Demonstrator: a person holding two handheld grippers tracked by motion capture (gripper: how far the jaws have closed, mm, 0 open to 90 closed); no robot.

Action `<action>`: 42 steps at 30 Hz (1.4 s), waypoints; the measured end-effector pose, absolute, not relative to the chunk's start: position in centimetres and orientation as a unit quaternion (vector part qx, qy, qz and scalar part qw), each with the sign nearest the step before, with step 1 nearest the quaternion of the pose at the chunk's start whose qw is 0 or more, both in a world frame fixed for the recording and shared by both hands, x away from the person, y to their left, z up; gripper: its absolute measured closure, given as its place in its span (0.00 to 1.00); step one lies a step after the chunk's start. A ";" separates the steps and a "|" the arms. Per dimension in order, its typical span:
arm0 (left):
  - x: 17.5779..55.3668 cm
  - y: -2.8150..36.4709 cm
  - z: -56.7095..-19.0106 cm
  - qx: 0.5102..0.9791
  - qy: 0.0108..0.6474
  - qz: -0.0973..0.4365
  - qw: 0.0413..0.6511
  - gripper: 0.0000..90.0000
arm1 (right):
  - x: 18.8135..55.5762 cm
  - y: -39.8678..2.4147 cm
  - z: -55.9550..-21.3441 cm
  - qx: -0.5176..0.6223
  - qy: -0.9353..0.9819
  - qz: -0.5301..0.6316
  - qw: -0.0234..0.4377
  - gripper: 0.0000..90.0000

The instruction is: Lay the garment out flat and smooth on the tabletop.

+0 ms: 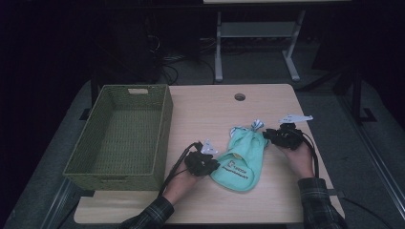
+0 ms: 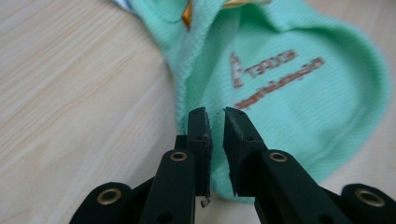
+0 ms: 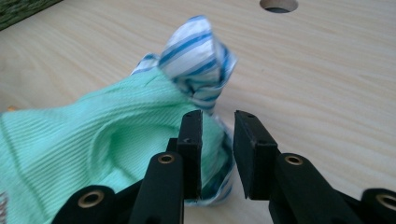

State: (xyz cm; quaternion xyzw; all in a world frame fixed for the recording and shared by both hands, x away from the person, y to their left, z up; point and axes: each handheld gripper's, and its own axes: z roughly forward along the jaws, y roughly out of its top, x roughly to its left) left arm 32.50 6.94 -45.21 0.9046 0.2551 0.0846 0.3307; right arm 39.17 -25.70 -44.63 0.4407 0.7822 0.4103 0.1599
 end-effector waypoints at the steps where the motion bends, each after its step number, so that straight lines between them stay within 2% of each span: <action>1: 32.5 6.9 -45.4 0.905 0.257 0.084 0.329 0.89 | 39.4 -25.6 -44.7 0.440 0.781 0.414 0.159 0.80; 5: 32.4 6.7 -45.8 0.910 0.256 0.088 0.314 0.89 | 40.0 -24.8 -45.3 0.439 0.789 0.405 0.147 0.84; 8: 32.2 6.8 -45.9 0.909 0.259 0.093 0.312 0.90 | 40.2 -24.4 -45.9 0.443 0.797 0.387 0.136 0.93; 11: 32.3 7.2 -45.8 0.909 0.268 0.099 0.303 0.92 | 40.2 -24.5 -46.0 0.444 0.798 0.383 0.138 0.96; 18: 32.0 8.7 -45.6 0.904 0.295 0.103 0.293 0.98 | 40.2 -25.0 -45.9 0.447 0.796 0.368 0.177 0.98; 21: 31.5 8.7 -45.6 0.904 0.294 0.101 0.293 0.98 | 40.3 -25.2 -46.2 0.452 0.794 0.366 0.176 0.98; 24: 31.1 8.4 -45.4 0.905 0.288 0.086 0.302 0.93 | 40.1 -25.2 -46.0 0.445 0.794 0.378 0.170 0.92; 26: 30.9 8.3 -44.9 0.902 0.281 0.083 0.316 0.92 | 39.5 -25.1 -45.5 0.443 0.792 0.385 0.166 0.88; 30: 30.9 8.3 -43.6 0.892 0.275 0.092 0.346 0.92 | 38.2 -25.3 -44.6 0.430 0.793 0.401 0.159 0.87; 34: 32.0 8.3 -42.8 0.888 0.276 0.097 0.355 0.97 | 36.7 -25.3 -44.0 0.417 0.798 0.407 0.154 0.92; 37: 33.2 8.1 -42.7 0.887 0.277 0.099 0.356 0.99 | 35.6 -25.2 -44.0 0.409 0.804 0.407 0.144 0.99; 42: 35.3 7.5 -43.0 0.885 0.280 0.095 0.359 1.00 | 34.1 -24.5 -44.1 0.393 0.813 0.410 0.128 1.00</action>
